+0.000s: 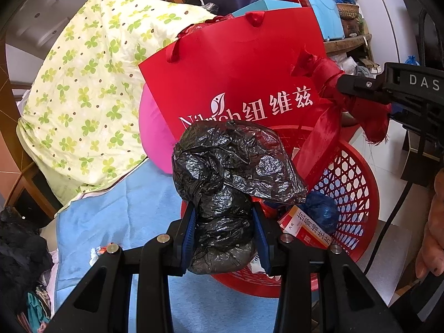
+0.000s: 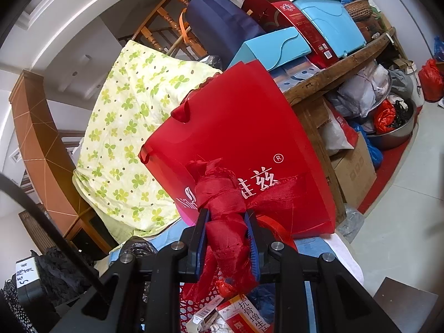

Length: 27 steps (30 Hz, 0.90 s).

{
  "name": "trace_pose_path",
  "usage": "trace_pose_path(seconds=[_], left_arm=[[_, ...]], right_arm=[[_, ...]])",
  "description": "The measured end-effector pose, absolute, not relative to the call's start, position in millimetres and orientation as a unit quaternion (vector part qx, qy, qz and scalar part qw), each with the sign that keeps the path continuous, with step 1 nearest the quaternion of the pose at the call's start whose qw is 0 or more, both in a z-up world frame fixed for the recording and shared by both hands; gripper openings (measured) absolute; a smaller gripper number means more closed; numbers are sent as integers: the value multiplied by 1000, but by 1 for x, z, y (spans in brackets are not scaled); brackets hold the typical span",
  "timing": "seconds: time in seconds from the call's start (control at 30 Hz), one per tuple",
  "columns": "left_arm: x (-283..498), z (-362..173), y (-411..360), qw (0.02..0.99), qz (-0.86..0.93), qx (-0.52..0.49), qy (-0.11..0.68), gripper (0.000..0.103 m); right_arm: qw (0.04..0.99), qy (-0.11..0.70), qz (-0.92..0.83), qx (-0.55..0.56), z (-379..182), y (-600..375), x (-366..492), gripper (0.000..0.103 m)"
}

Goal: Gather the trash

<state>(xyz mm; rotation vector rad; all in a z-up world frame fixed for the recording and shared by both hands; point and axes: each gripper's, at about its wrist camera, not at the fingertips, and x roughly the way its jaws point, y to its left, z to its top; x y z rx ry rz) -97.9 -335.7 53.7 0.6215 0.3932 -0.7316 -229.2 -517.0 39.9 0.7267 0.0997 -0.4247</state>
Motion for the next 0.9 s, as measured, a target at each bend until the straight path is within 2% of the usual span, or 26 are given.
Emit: trace_pose_path(seconds=[0.9], left_arm=[[-89, 43, -350, 863, -349, 295, 217, 41]], right_arm=[[922, 73, -191, 329, 40, -514, -218, 27]])
